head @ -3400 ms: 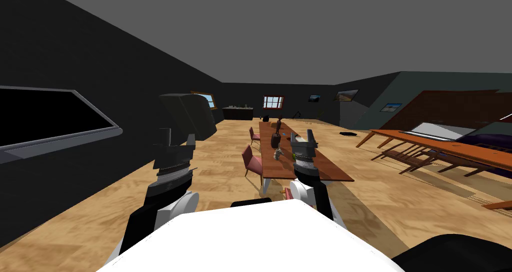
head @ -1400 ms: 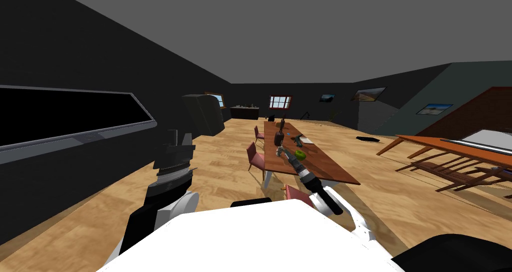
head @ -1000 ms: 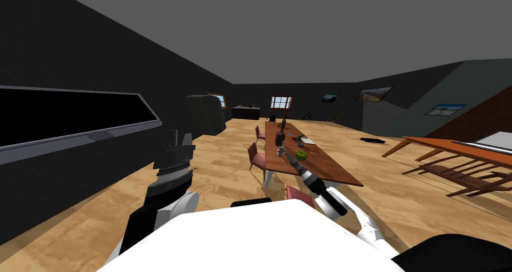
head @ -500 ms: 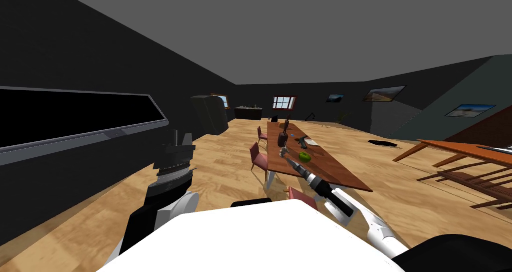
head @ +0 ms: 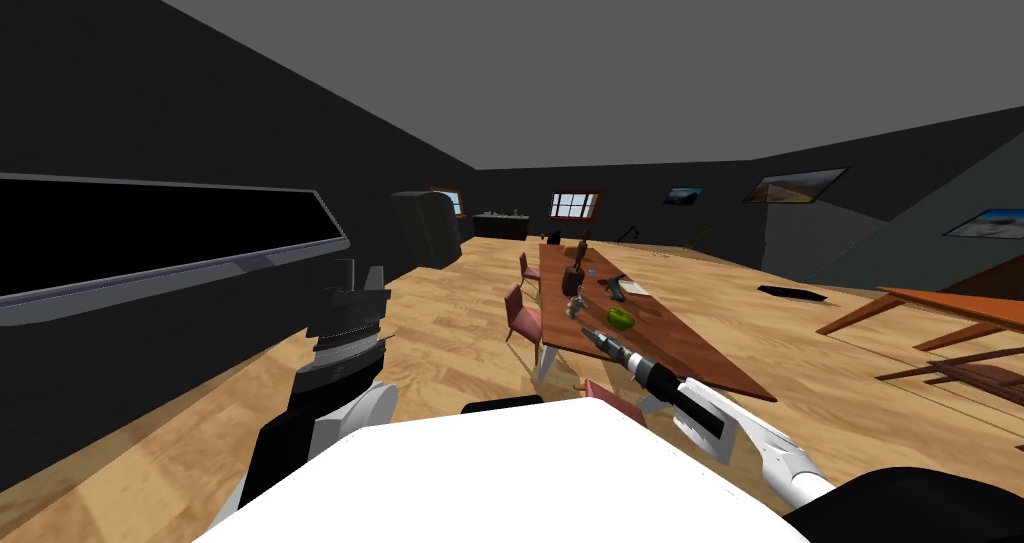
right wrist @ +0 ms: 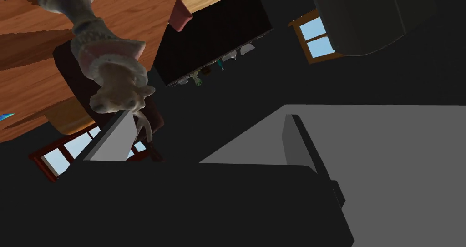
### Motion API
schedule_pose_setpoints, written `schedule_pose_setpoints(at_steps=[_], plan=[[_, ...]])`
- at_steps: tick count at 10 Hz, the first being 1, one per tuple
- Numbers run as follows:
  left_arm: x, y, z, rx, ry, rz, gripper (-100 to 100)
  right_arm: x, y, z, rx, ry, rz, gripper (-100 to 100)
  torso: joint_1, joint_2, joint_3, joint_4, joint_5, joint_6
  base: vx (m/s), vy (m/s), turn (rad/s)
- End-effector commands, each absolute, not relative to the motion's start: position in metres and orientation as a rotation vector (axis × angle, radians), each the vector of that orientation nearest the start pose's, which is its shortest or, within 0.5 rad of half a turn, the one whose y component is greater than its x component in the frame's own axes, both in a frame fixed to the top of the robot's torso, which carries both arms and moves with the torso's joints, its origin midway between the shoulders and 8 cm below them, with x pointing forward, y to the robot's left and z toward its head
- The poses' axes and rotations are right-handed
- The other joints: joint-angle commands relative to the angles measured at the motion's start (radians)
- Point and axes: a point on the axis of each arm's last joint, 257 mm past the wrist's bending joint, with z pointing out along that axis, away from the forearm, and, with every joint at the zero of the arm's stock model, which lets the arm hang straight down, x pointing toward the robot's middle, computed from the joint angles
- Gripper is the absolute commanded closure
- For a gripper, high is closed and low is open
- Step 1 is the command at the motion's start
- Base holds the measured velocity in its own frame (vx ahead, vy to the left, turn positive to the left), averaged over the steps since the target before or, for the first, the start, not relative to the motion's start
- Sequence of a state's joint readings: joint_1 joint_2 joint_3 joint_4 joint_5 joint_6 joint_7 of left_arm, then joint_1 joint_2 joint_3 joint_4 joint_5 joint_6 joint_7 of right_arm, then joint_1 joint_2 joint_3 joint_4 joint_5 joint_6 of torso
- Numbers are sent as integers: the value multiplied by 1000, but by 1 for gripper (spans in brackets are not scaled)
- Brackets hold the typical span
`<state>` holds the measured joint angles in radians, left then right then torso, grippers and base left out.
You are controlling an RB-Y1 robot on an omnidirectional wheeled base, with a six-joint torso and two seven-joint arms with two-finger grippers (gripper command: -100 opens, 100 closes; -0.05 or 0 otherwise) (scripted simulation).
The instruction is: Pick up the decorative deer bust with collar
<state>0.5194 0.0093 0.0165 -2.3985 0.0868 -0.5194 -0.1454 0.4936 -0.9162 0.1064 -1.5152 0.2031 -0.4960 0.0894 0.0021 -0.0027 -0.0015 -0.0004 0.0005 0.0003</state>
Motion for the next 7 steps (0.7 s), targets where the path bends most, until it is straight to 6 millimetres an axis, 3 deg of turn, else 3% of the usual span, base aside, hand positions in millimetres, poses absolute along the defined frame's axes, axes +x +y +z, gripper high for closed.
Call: schedule_pose_setpoints(at_steps=[1,4,7], plan=[[311,288,74,-555,517,-1225,0,336,-437,-329,172,1995,508,-100,0,0,0,0,0,0,39,46,71],[311,288,74,-555,518,-1225,0,325,-459,-343,139,2057,439,-100,0,-2,-1,0,0,0,54,39,51],[311,288,74,-555,518,-1225,0,304,-497,-363,63,2167,316,-100,3,-4,-2,-1,1,-1,80,66,76]])
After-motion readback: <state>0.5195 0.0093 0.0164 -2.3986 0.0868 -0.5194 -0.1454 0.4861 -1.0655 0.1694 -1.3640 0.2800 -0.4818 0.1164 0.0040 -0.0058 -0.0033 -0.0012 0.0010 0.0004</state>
